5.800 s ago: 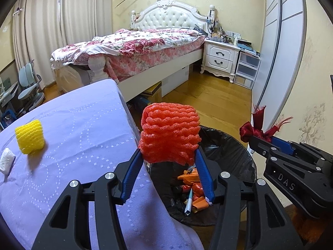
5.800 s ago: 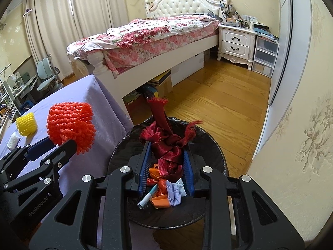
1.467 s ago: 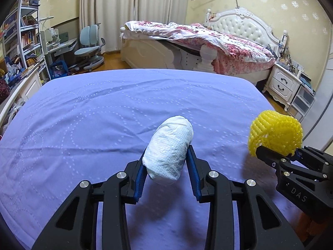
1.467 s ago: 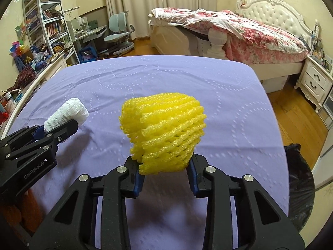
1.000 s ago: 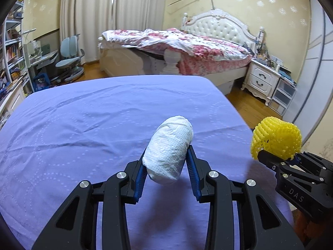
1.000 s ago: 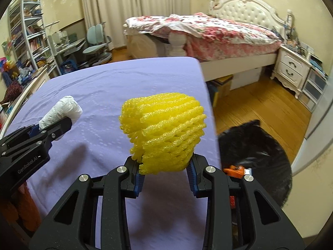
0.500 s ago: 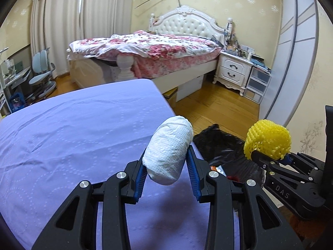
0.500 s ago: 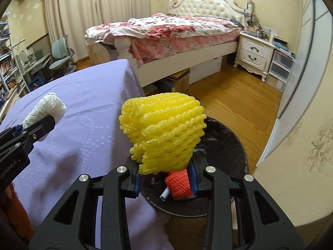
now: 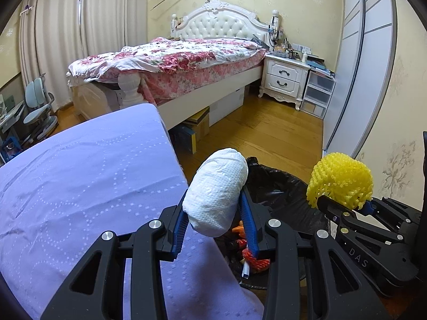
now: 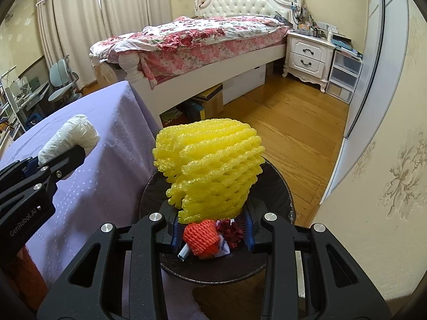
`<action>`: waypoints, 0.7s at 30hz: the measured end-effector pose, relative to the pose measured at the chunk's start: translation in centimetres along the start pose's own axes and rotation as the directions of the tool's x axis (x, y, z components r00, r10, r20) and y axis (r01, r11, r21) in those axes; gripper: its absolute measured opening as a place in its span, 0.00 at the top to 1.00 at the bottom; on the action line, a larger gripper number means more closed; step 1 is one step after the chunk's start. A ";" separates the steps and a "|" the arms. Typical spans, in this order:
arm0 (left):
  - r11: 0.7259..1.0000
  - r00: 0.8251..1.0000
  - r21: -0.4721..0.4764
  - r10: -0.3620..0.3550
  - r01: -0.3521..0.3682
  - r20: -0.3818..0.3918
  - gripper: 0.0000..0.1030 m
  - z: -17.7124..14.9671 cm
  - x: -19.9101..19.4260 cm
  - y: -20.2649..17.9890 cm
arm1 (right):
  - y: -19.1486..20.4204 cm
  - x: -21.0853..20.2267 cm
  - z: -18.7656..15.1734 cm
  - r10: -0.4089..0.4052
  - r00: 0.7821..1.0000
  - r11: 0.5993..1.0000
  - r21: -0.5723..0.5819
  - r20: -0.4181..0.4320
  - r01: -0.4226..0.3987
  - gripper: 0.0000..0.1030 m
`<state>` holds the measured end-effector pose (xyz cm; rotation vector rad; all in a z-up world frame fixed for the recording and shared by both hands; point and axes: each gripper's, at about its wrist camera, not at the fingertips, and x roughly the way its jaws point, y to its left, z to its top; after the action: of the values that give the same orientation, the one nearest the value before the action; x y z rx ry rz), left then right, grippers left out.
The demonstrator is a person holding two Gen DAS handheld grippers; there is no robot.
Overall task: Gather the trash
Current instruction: 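Open both grippers to drop the tissue roll and mesh net into the bin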
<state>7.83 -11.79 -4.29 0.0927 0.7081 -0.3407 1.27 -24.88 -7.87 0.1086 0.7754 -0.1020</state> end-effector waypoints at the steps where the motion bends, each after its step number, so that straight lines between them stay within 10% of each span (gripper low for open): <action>1: 1.000 1.000 0.002 0.001 -0.001 -0.003 0.63 0.0 0.2 -0.2 | -0.2 0.2 0.0 0.000 1.000 1.000 0.004 -0.002 0.000 0.67; 14: 1.000 0.999 0.015 0.001 -0.001 -0.040 0.60 0.5 1.9 -1.6 | -1.1 1.4 0.3 -0.010 1.000 0.999 0.032 -0.019 0.010 0.66; 21: 1.000 0.999 0.018 0.007 -0.007 -0.038 0.39 0.3 1.8 -1.8 | -1.6 1.6 0.5 -0.025 0.999 0.999 0.044 -0.021 0.026 0.58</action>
<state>8.64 -14.04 -5.21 0.1184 0.7420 -0.3393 2.50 -26.63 -8.75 0.1422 0.7950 -0.1425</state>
